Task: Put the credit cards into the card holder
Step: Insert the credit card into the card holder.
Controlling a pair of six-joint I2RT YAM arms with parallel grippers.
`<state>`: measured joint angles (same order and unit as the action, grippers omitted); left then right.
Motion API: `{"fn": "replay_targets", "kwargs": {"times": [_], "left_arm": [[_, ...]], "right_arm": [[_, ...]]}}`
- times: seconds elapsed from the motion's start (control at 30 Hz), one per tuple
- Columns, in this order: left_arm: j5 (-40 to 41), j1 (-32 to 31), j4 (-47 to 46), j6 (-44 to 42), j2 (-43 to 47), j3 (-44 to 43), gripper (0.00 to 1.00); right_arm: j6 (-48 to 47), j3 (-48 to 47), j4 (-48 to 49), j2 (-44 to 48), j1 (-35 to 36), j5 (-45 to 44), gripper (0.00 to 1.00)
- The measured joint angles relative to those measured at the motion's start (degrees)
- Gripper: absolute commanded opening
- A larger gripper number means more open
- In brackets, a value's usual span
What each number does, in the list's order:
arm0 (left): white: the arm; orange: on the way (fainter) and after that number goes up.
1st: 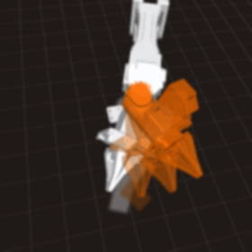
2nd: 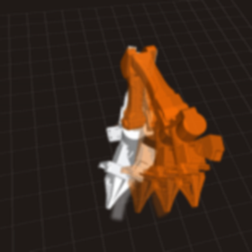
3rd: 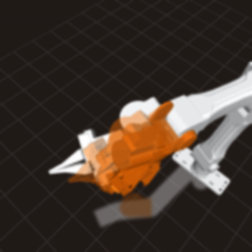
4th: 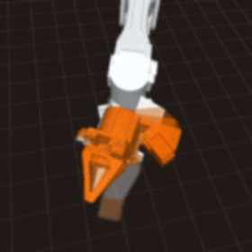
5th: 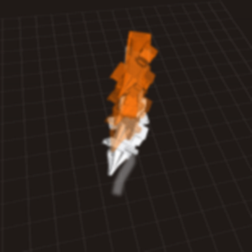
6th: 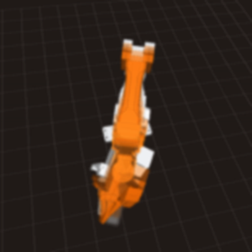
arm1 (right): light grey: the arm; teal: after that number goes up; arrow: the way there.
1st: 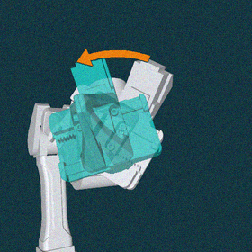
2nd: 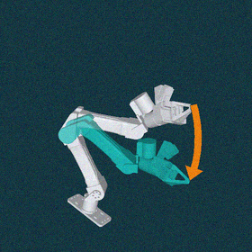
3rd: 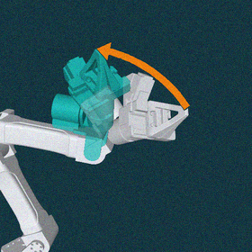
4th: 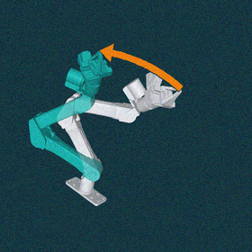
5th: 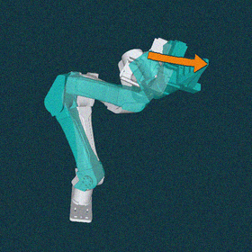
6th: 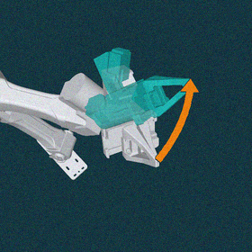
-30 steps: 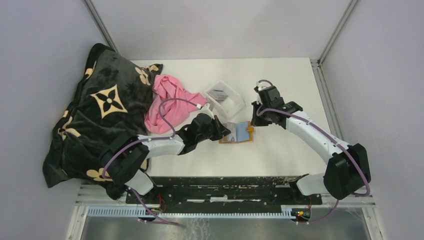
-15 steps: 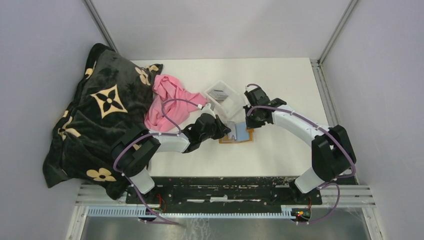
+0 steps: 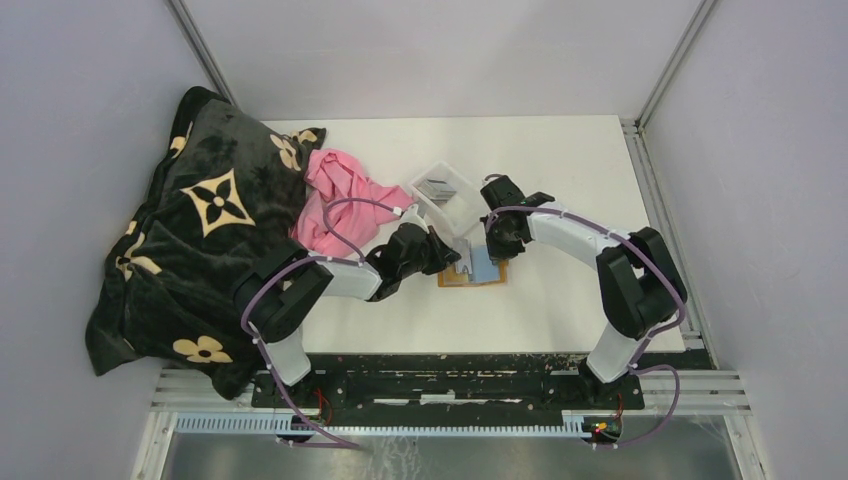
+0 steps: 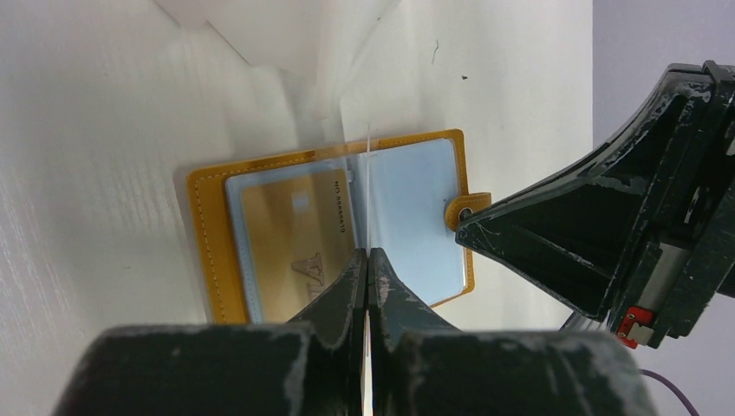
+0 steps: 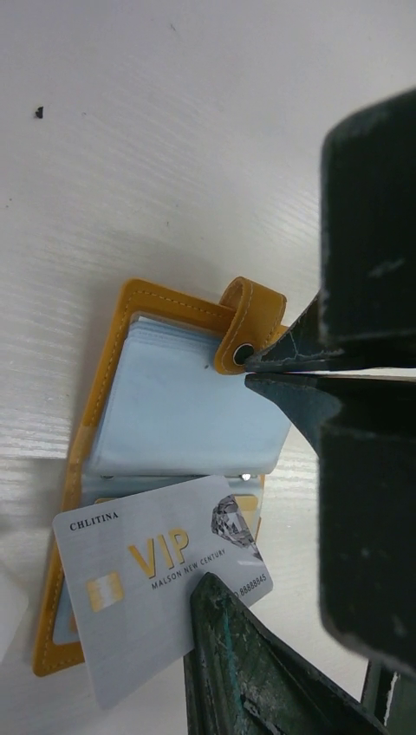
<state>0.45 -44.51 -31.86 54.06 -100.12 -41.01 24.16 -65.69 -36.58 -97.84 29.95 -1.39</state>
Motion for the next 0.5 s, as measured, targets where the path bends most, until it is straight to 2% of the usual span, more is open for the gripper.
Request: {"fn": "replay_targets", "kwargs": {"times": [0.5], "left_arm": [[-5.38, 0.42, -3.45, 2.62, -1.57, -0.11, 0.03]], "right_arm": [[0.02, -0.94, -1.68, -3.43, 0.00, -4.15, 0.01]]}}
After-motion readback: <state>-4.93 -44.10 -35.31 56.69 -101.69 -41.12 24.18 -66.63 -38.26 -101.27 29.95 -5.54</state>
